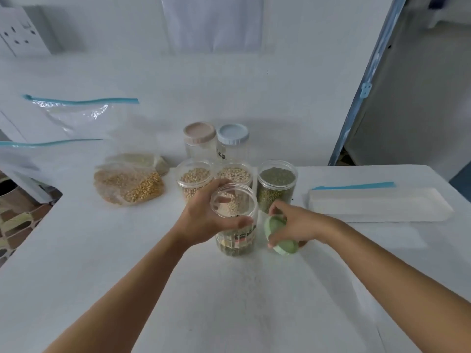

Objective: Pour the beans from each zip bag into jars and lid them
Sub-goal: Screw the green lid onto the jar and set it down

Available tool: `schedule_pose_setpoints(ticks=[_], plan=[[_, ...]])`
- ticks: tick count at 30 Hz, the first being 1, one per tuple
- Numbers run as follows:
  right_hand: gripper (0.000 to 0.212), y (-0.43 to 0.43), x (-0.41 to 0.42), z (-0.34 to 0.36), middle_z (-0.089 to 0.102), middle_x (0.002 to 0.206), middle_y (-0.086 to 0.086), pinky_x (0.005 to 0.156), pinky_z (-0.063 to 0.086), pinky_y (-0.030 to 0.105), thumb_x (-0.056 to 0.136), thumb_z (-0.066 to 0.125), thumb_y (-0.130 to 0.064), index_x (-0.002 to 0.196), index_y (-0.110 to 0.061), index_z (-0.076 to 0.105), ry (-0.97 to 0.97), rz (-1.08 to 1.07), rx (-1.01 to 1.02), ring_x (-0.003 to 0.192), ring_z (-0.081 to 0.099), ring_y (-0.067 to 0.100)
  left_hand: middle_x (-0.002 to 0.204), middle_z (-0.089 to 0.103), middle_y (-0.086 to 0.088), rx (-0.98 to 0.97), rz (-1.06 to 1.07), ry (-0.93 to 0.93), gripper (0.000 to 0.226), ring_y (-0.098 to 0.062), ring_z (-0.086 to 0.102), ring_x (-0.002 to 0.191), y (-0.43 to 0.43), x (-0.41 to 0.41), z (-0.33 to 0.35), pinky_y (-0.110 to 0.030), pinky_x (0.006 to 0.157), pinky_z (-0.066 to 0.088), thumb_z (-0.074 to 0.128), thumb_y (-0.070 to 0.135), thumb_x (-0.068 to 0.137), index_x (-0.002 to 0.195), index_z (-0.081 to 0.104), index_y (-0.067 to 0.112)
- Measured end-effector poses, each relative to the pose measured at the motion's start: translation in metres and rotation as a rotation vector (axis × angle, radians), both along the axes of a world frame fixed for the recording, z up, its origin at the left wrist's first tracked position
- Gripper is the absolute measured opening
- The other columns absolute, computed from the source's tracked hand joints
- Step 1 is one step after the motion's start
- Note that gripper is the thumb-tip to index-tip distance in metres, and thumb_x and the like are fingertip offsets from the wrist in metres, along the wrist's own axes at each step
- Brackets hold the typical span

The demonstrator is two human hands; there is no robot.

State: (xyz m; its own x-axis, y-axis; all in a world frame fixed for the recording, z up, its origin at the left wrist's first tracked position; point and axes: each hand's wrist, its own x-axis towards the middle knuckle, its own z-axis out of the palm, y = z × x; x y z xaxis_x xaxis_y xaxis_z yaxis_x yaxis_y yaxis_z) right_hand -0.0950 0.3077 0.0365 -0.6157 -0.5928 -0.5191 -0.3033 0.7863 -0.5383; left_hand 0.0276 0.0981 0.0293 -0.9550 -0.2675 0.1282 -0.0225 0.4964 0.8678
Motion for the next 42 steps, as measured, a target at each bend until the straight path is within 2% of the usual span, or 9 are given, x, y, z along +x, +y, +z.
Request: schedule_pose_setpoints(ticks=[3, 7, 12, 16, 19, 24, 27, 32, 42], plan=[[0.059, -0.001, 0.005, 0.034, 0.057, 0.116, -0.003, 0.085, 0.060, 0.041, 0.079, 0.083, -0.038, 0.127, -0.042, 0.049, -0.071, -0.062, -0.223, 0.101, 0.063, 0.018, 0.121, 0.070, 0.014, 0.042, -0.036, 0.007, 0.084, -0.007, 0.067, 0.113, -0.009, 0.002, -0.003, -0.023, 0.093, 0.055, 0.100, 0.041, 0.055, 0.129, 0.061, 0.027], [0.048, -0.016, 0.015, 0.067, 0.054, 0.123, -0.003, 0.083, 0.055, 0.033, 0.088, 0.069, -0.052, 0.131, -0.044, 0.049, 0.141, -0.042, -0.490, 0.109, 0.059, 0.018, 0.124, 0.069, 0.015, 0.119, -0.066, 0.029, 0.084, -0.006, 0.064, 0.118, -0.004, 0.002, -0.009, -0.020, 0.093, 0.052, 0.095, 0.048, 0.055, 0.129, 0.060, 0.030], [0.060, -0.044, 0.023, 0.062, 0.051, 0.116, -0.002, 0.086, 0.057, 0.040, 0.078, 0.070, -0.067, 0.124, -0.039, 0.044, 0.494, -0.038, -0.791, 0.102, 0.058, 0.011, 0.127, 0.068, 0.015, 0.207, -0.066, 0.052, 0.084, -0.008, 0.063, 0.121, 0.002, 0.004, -0.011, -0.011, 0.088, 0.048, 0.091, 0.045, 0.058, 0.133, 0.055, 0.035], [0.054, -0.053, 0.028, 0.043, 0.054, 0.107, 0.004, 0.085, 0.054, 0.051, 0.073, 0.080, -0.060, 0.099, -0.029, 0.044, 0.392, -0.058, -0.964, 0.100, 0.060, 0.026, 0.134, 0.065, 0.004, 0.251, -0.112, 0.081, 0.097, -0.015, 0.061, 0.127, 0.002, 0.005, -0.019, -0.018, 0.096, 0.049, 0.096, 0.019, 0.062, 0.145, 0.047, 0.022], [0.047, -0.048, 0.027, 0.026, 0.059, 0.114, 0.000, 0.092, 0.051, 0.044, 0.072, 0.077, -0.058, 0.082, -0.025, 0.046, 0.306, 0.029, -0.888, 0.112, 0.059, 0.019, 0.131, 0.066, -0.011, 0.279, -0.185, 0.087, 0.091, -0.026, 0.064, 0.125, 0.001, 0.005, -0.023, -0.029, 0.097, 0.054, 0.087, -0.014, 0.065, 0.143, 0.045, 0.007], [0.044, -0.045, 0.020, 0.029, 0.052, 0.129, -0.009, 0.102, 0.040, 0.035, 0.071, 0.080, -0.051, 0.072, -0.025, 0.045, 0.377, 0.240, -0.698, 0.132, 0.046, 0.004, 0.130, 0.066, -0.009, 0.286, -0.220, 0.101, 0.085, -0.023, 0.066, 0.120, -0.001, -0.001, -0.025, -0.027, 0.095, 0.053, 0.082, -0.022, 0.066, 0.138, 0.048, 0.007], [0.037, -0.056, 0.021, 0.042, 0.055, 0.122, -0.008, 0.095, 0.046, 0.038, 0.071, 0.083, -0.039, 0.090, -0.027, 0.052, 0.413, 0.375, -0.571, 0.118, 0.053, 0.011, 0.123, 0.070, 0.002, 0.288, -0.222, 0.086, 0.080, -0.015, 0.068, 0.115, -0.003, -0.003, -0.029, -0.023, 0.093, 0.053, 0.080, -0.025, 0.066, 0.133, 0.050, 0.007], [0.074, -0.070, 0.022, 0.062, 0.038, 0.126, -0.014, 0.089, 0.044, 0.023, 0.071, 0.083, -0.036, 0.135, -0.048, 0.050, 0.392, 0.536, -0.342, 0.114, 0.047, 0.009, 0.118, 0.070, 0.011, 0.276, -0.219, 0.105, 0.080, -0.011, 0.066, 0.114, -0.002, -0.003, -0.029, -0.022, 0.095, 0.051, 0.084, -0.019, 0.064, 0.128, 0.051, 0.016], [0.065, -0.074, 0.029, 0.067, 0.039, 0.122, -0.010, 0.085, 0.046, 0.029, 0.078, 0.075, -0.060, 0.137, -0.044, 0.052, 0.564, 0.514, -0.230, 0.107, 0.047, 0.011, 0.111, 0.071, 0.013, 0.269, -0.200, 0.084, 0.071, -0.007, 0.067, 0.108, -0.001, -0.002, -0.031, -0.020, 0.090, 0.053, 0.081, -0.022, 0.067, 0.123, 0.055, 0.011]])
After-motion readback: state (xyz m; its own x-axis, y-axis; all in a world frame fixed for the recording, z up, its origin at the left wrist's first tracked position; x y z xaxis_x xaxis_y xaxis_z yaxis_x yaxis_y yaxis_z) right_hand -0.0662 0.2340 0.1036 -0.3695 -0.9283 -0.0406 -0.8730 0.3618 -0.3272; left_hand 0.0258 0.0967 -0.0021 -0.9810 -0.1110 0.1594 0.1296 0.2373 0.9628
